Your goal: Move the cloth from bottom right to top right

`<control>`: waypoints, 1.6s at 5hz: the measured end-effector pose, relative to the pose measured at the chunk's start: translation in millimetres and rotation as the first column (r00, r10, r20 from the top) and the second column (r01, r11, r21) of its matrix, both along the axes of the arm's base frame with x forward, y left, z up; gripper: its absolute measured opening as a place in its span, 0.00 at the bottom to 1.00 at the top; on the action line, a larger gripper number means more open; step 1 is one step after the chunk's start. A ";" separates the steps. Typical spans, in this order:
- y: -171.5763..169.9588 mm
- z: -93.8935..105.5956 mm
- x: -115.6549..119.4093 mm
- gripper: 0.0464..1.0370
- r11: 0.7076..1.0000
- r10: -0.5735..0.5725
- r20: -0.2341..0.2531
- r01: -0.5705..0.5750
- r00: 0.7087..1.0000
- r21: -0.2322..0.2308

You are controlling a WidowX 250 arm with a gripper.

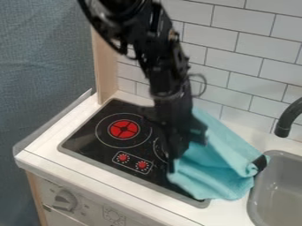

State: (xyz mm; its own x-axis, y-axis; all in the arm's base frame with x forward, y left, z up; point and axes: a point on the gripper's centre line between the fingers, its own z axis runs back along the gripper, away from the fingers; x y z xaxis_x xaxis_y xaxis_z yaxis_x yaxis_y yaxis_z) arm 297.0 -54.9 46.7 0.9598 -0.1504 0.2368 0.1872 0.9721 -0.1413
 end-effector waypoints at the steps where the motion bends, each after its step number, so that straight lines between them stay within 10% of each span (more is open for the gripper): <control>1: -5.8 19.3 27.7 0.02 0.999 0.025 0.054 -0.023 0.998 -0.033; 6: 29.2 -43.1 101.4 0.02 0.986 0.165 0.033 -0.166 0.986 0.014; 8: 29.3 -56.8 111.8 0.23 0.990 0.138 0.028 -0.139 0.990 0.024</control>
